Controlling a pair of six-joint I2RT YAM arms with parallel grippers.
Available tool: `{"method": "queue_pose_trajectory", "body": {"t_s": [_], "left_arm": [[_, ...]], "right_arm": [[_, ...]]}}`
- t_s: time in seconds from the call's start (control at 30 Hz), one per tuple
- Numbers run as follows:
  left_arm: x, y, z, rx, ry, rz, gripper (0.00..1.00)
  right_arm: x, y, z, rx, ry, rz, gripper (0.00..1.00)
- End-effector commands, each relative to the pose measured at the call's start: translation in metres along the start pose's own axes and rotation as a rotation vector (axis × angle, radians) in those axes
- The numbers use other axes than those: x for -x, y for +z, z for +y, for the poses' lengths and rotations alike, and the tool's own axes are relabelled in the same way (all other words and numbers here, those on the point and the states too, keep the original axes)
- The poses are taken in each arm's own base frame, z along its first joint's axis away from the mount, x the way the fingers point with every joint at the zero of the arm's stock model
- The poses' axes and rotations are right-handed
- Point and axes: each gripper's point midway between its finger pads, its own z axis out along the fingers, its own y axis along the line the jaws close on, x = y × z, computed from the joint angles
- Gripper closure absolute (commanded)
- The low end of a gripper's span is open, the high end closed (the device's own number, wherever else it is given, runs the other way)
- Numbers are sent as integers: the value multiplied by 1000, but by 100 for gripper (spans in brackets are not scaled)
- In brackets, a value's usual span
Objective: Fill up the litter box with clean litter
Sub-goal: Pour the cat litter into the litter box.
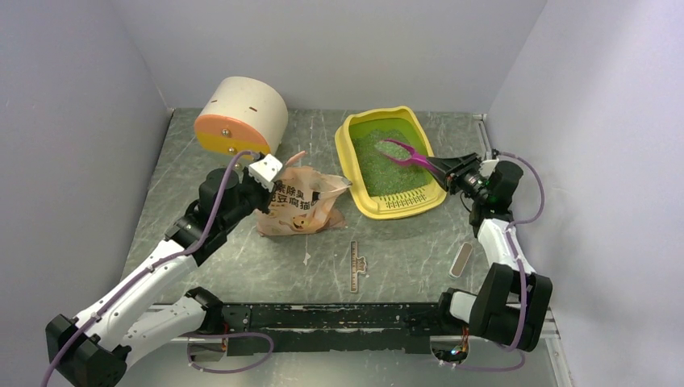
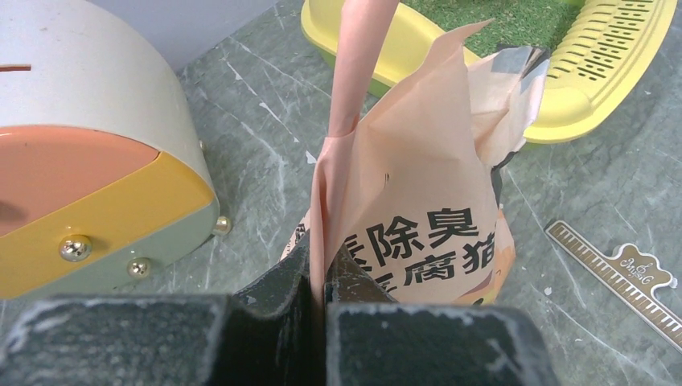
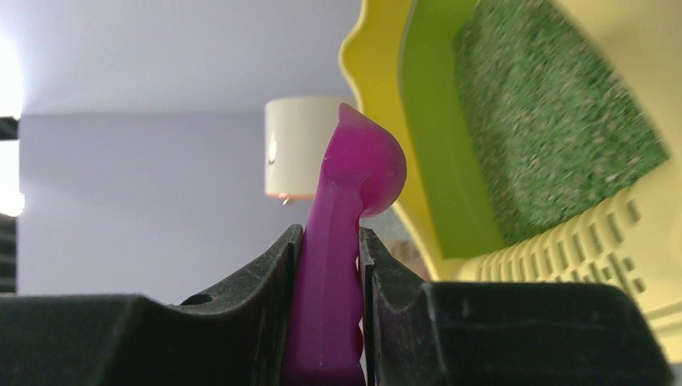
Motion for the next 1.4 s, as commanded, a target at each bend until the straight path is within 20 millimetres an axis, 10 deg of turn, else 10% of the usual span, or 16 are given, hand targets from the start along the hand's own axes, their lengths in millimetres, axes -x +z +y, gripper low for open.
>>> {"method": "queue_pose_trajectory", "body": {"t_s": [0.0, 0.57, 1.37], "left_arm": [[25, -8, 9, 37, 2, -89, 95], [33, -16, 11, 41, -25, -56, 95], [27, -21, 9, 38, -34, -46, 95]], "right_arm": [[37, 10, -11, -74, -70, -146, 100], [44, 121, -18, -224, -251, -146, 100], [48, 149, -19, -305, -350, -156, 100]]}}
